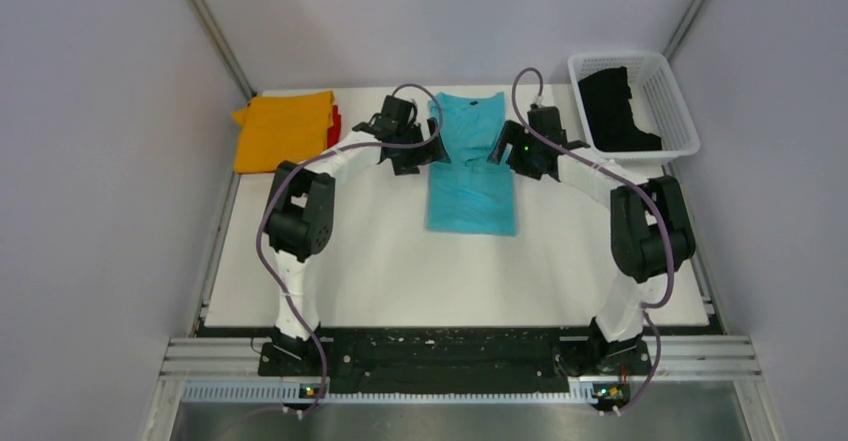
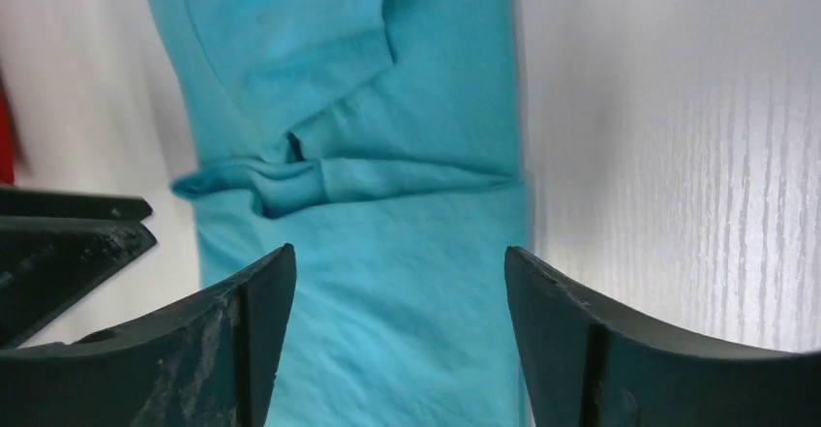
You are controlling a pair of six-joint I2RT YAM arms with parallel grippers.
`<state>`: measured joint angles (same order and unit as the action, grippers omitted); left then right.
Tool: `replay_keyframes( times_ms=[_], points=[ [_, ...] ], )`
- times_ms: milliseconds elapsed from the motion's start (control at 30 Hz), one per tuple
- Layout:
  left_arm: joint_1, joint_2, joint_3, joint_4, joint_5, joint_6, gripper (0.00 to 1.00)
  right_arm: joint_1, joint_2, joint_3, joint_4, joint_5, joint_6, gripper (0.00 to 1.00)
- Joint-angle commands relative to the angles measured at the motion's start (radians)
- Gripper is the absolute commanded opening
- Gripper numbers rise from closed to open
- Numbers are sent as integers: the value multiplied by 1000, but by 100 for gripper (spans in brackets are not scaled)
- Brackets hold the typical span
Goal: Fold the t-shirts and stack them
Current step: Fold the folded rectangular tshirt in 1/3 of the way, then grab one side of the 2/3 rectangular tshirt with both arms
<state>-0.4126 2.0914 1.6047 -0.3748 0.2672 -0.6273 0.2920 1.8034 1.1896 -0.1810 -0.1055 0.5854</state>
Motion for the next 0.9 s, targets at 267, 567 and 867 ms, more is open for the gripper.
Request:
replay_keyframes(
  times_ms=[267, 567, 867],
  points=[
    [8, -347, -326, 82, -14, -31, 99, -10, -207, -118, -46, -2, -5, 99],
    [-42, -395, -554, 204, 32, -122, 98, -10, -403, -384, -57, -35, 24, 99],
    [-71, -346, -633, 286, 46, -198, 72, -10, -446, -463, -34, -40, 53, 99]
  ],
)
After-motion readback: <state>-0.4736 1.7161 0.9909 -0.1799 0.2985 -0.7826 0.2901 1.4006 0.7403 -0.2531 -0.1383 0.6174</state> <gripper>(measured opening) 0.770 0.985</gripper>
